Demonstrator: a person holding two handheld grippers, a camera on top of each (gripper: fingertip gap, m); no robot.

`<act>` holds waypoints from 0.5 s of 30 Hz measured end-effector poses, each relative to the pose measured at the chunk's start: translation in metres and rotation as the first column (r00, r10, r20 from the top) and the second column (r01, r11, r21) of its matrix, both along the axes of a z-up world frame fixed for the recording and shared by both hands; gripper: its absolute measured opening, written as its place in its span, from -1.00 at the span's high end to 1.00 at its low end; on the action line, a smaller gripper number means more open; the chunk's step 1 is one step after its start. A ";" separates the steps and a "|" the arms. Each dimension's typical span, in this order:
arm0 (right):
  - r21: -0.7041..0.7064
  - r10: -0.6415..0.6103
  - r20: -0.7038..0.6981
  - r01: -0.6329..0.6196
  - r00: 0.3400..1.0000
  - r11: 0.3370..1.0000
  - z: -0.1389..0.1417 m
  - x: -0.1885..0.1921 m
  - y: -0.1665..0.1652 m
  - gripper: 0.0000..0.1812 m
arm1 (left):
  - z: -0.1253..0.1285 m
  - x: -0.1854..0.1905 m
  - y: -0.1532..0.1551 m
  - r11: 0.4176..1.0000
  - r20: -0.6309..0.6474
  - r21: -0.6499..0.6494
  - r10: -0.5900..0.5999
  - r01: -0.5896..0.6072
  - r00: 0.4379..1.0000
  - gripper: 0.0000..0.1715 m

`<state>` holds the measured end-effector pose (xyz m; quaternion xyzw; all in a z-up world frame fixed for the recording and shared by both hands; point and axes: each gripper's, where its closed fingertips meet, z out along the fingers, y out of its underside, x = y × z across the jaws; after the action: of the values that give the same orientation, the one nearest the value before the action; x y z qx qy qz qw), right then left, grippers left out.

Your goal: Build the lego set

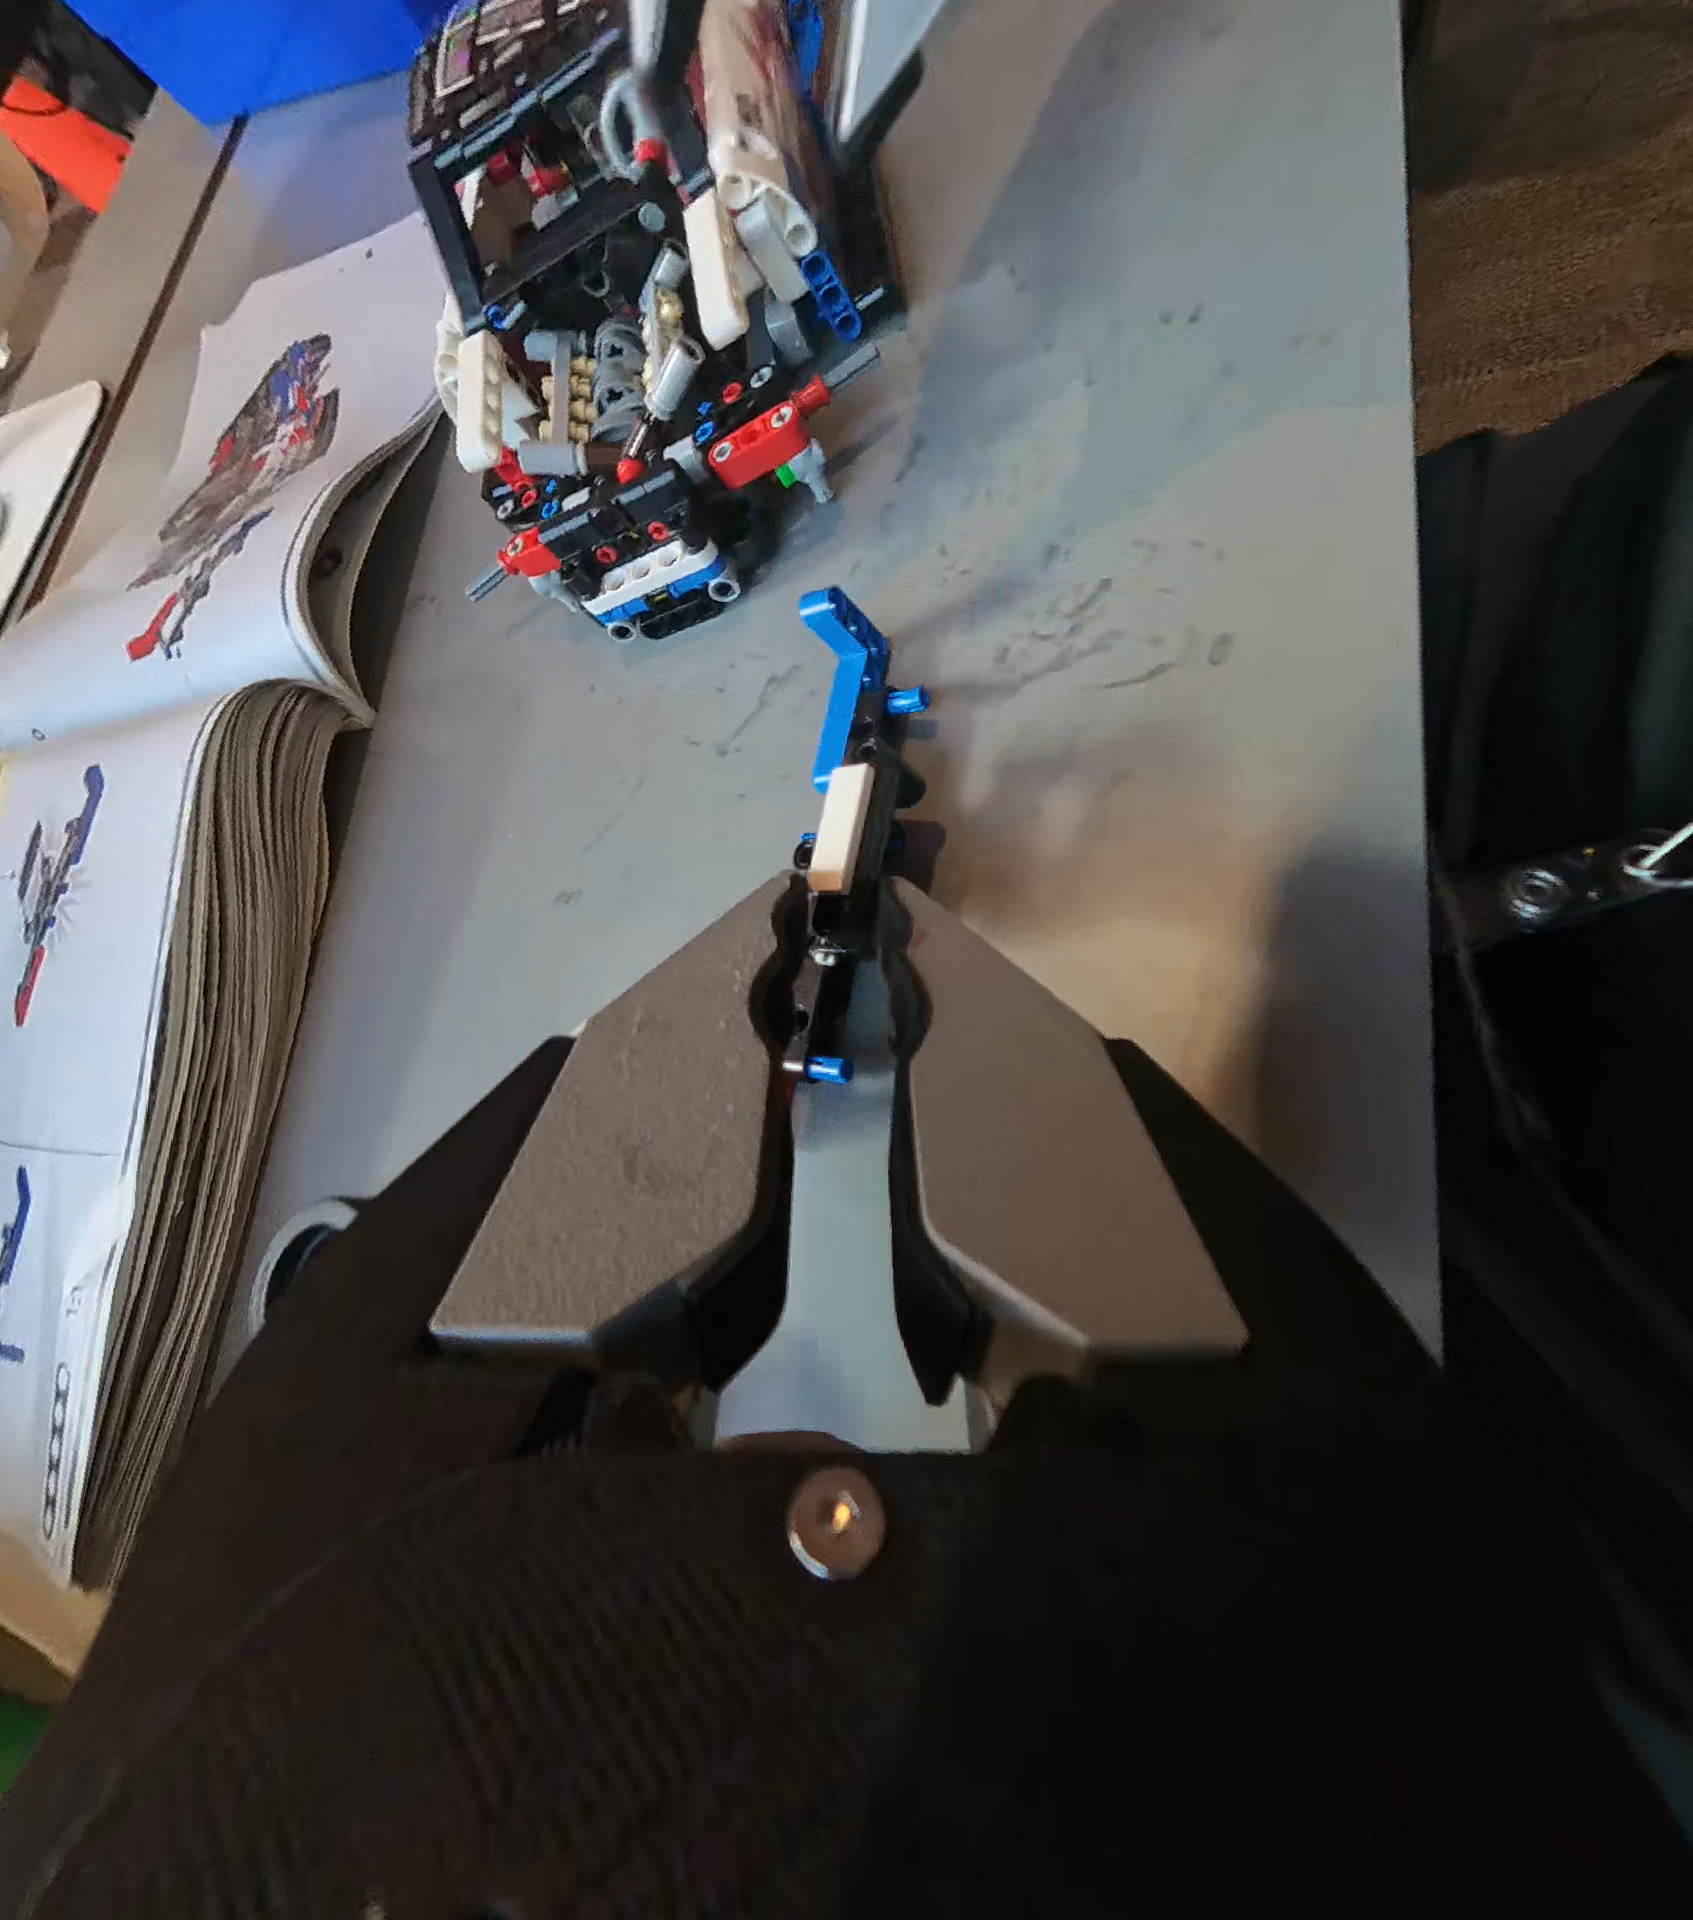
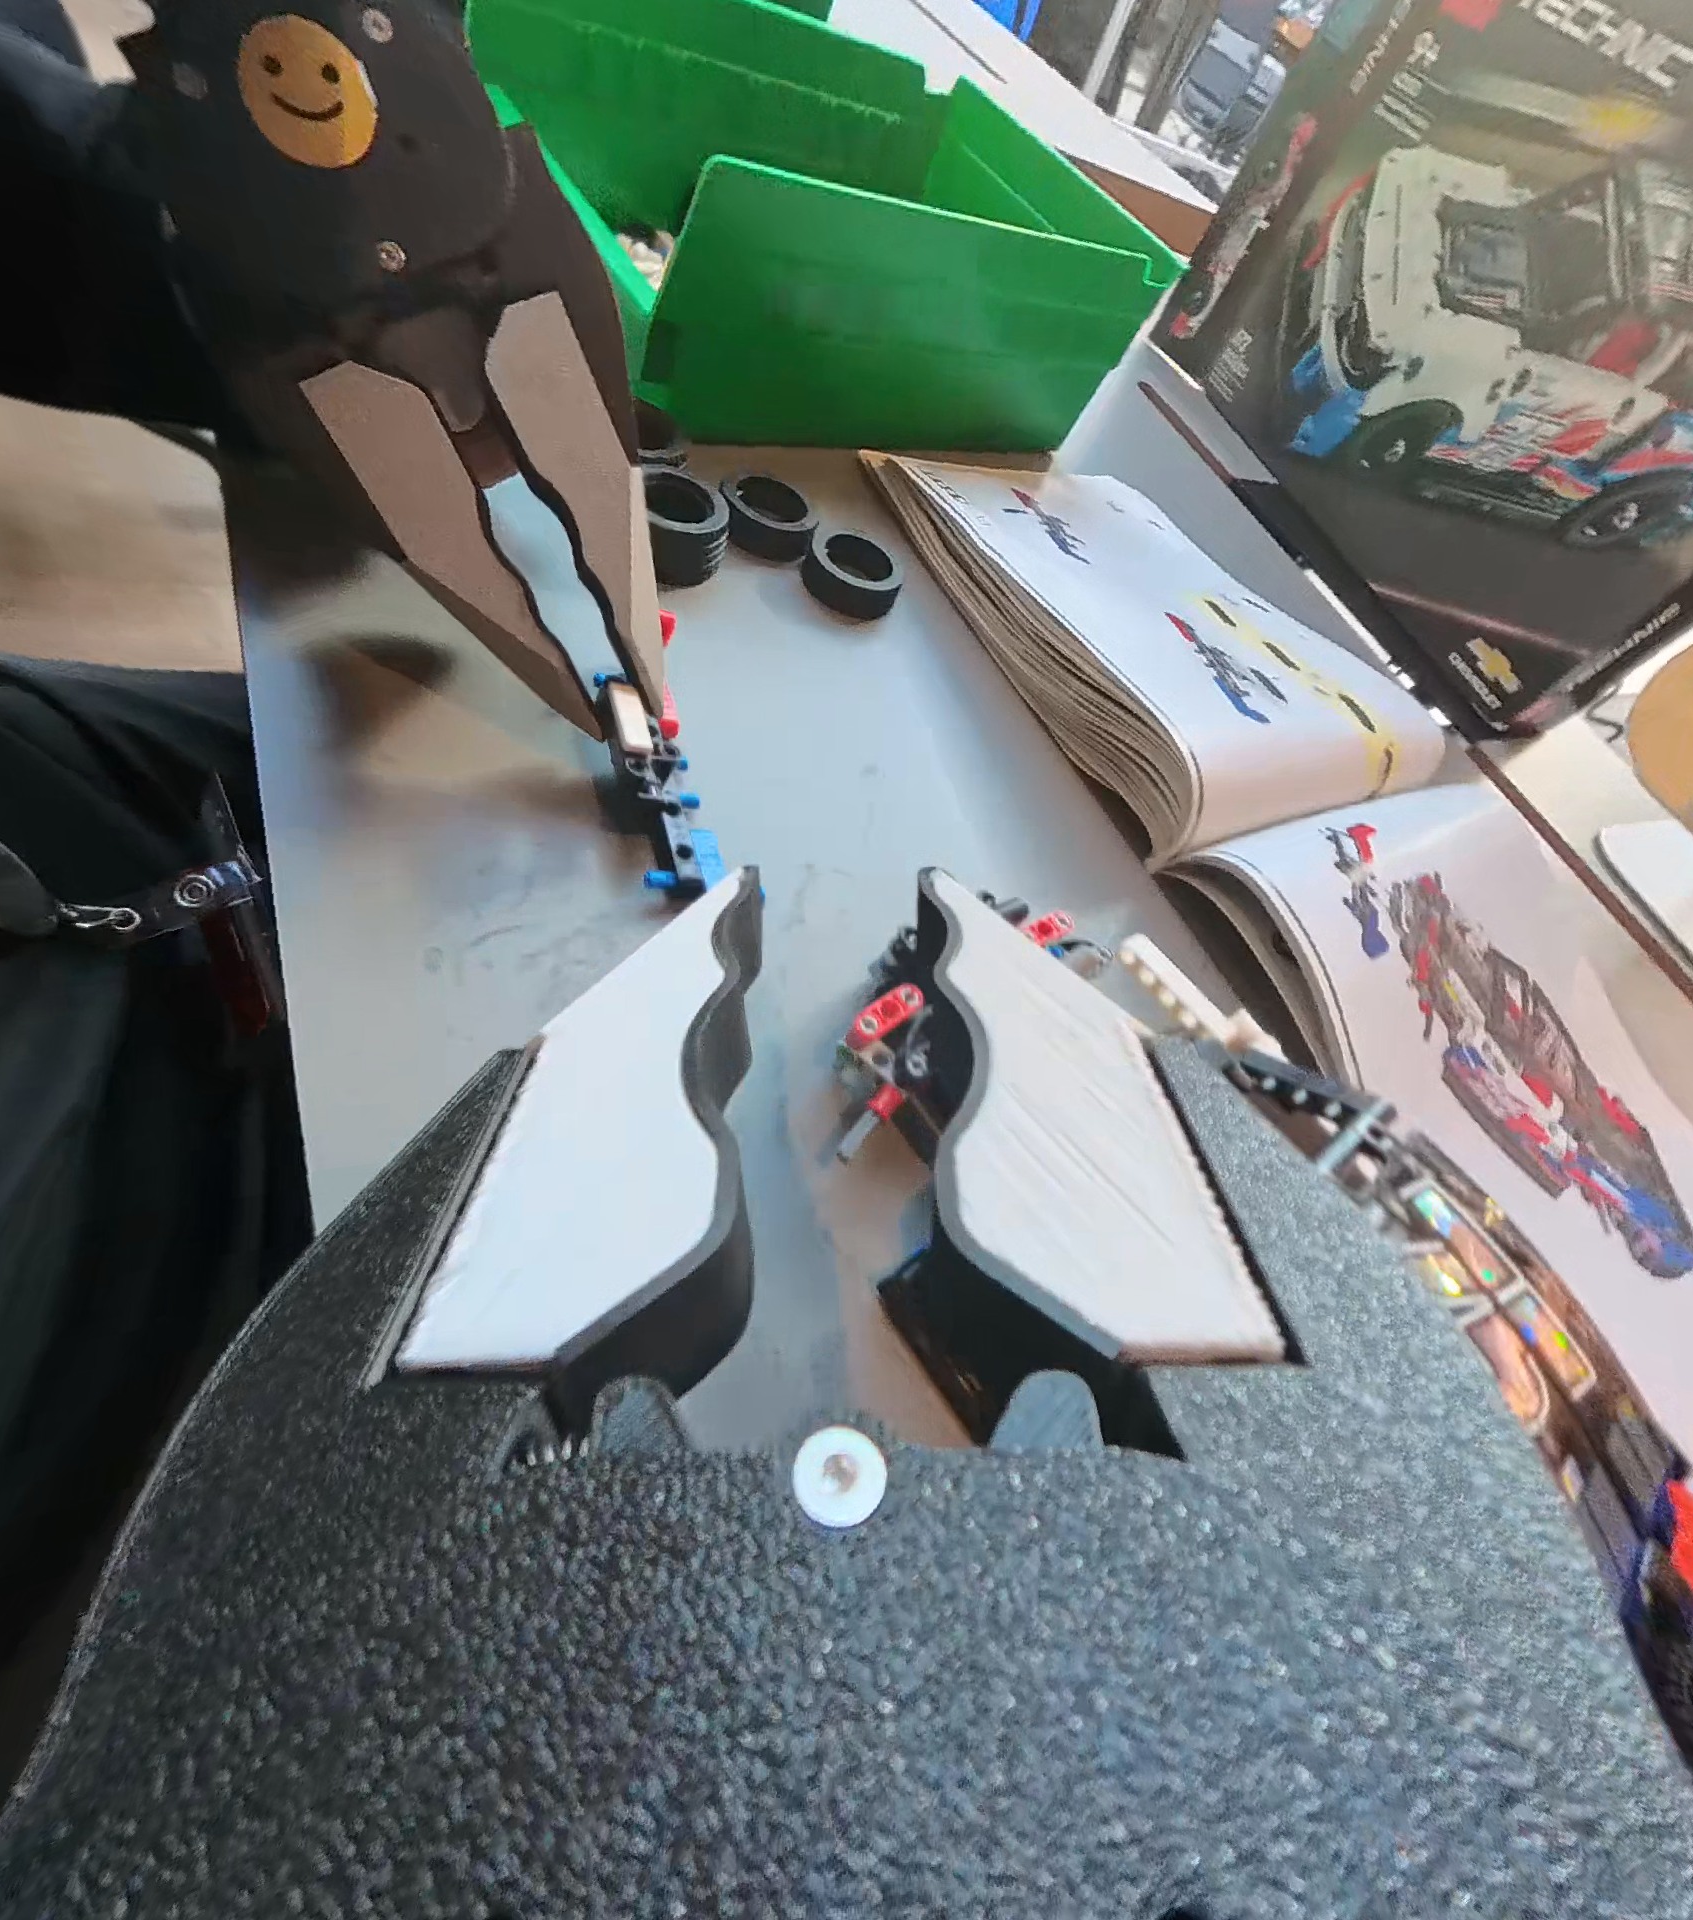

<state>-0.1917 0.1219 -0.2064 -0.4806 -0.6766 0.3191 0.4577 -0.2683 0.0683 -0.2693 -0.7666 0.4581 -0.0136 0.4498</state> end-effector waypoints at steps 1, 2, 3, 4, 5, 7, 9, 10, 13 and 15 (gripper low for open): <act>-0.016 -0.006 -0.011 0.006 1.000 1.000 0.002 0.005 0.003 0.68 | 0.000 -0.004 0.000 1.000 0.001 -0.005 0.023 -0.023 1.000 0.88; -0.027 -0.014 -0.019 0.014 1.000 1.000 0.003 0.009 0.006 0.68 | 0.002 -0.006 -0.001 0.999 0.009 -0.012 0.045 -0.044 0.999 0.85; -0.036 -0.022 -0.027 0.021 0.999 0.999 0.004 0.013 0.010 0.68 | 0.004 -0.008 -0.002 0.998 0.026 -0.015 0.067 -0.067 0.997 0.83; -0.042 -0.030 -0.037 0.029 0.999 0.999 0.005 0.016 0.013 0.68 | 0.007 -0.010 -0.003 0.996 0.049 -0.014 0.089 -0.088 0.995 0.82; -0.043 -0.041 -0.051 0.039 0.998 0.998 0.005 0.019 0.016 0.68 | 0.011 -0.011 -0.005 0.994 0.075 -0.013 0.107 -0.107 0.991 0.81; -0.030 -0.077 -0.086 0.075 0.993 0.997 0.005 0.022 0.024 0.71 | 0.016 -0.015 -0.006 0.989 0.113 -0.006 0.149 -0.150 0.982 0.79; -0.026 -0.103 -0.112 0.100 0.988 0.995 0.004 0.025 0.029 0.72 | 0.017 -0.019 -0.009 0.982 0.138 -0.016 0.191 -0.191 0.972 0.73; -0.029 -0.102 -0.106 0.099 0.989 0.995 0.003 0.026 0.030 0.73 | 0.019 -0.020 -0.010 0.977 0.153 -0.015 0.211 -0.211 0.966 0.72; -0.041 -0.132 -0.117 0.128 0.984 0.991 0.009 0.033 0.036 0.73 | 0.018 -0.026 -0.015 0.961 0.194 -0.038 0.275 -0.273 0.942 0.67; -0.073 -0.146 -0.153 0.136 0.978 0.988 0.017 0.039 0.037 0.73 | 0.016 -0.027 -0.020 0.949 0.207 -0.081 0.316 -0.305 0.926 0.53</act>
<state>-0.1529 0.1593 -0.1890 -0.5145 -0.5923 0.3438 0.5159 -0.2949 0.0480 -0.2530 -0.8336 0.2786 -0.0366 0.4755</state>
